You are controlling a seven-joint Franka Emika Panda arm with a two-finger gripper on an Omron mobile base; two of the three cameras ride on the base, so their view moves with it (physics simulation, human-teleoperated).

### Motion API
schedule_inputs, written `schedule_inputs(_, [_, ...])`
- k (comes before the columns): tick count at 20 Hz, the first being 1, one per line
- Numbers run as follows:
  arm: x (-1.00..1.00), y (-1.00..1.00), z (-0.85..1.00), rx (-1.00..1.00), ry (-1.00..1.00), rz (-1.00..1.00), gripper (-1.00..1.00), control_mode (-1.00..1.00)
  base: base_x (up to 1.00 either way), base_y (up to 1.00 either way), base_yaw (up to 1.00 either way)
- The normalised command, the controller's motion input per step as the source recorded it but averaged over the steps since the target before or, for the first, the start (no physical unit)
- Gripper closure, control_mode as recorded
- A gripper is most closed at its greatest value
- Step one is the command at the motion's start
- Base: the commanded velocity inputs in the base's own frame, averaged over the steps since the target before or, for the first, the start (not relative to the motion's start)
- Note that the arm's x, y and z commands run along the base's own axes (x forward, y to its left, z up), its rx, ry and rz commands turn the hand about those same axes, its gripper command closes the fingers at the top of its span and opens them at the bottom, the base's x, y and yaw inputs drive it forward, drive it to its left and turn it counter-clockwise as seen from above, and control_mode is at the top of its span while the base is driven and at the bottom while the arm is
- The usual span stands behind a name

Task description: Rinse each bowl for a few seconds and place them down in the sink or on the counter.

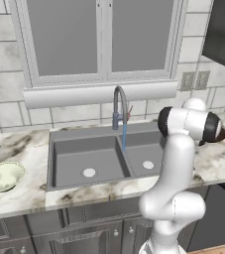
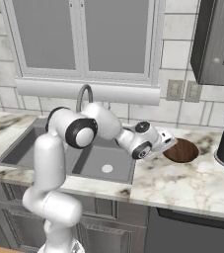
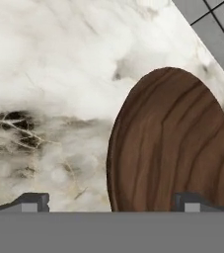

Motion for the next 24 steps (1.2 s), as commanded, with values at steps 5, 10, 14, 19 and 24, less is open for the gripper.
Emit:
schedule_inputs(5, [0.19,-0.24,-0.1,0.01,0.01,0.07,-1.0,-1.0,0.0,0.0,0.0])
schedule_inputs(10, [0.15,-0.22,-0.13,0.0,0.01,0.06,-1.0,-1.0,0.0,0.0,0.0])
schedule_inputs(14, [0.1,-0.11,-0.19,0.0,0.01,0.04,1.0,-1.0,0.0,0.0,0.0])
schedule_inputs(19, [0.0,-0.06,-0.14,0.0,0.0,0.03,1.0,-1.0,0.0,0.0,0.0])
schedule_inputs(24, [-0.03,0.0,-0.03,0.0,0.0,0.01,1.0,-1.0,0.0,0.0,0.0])
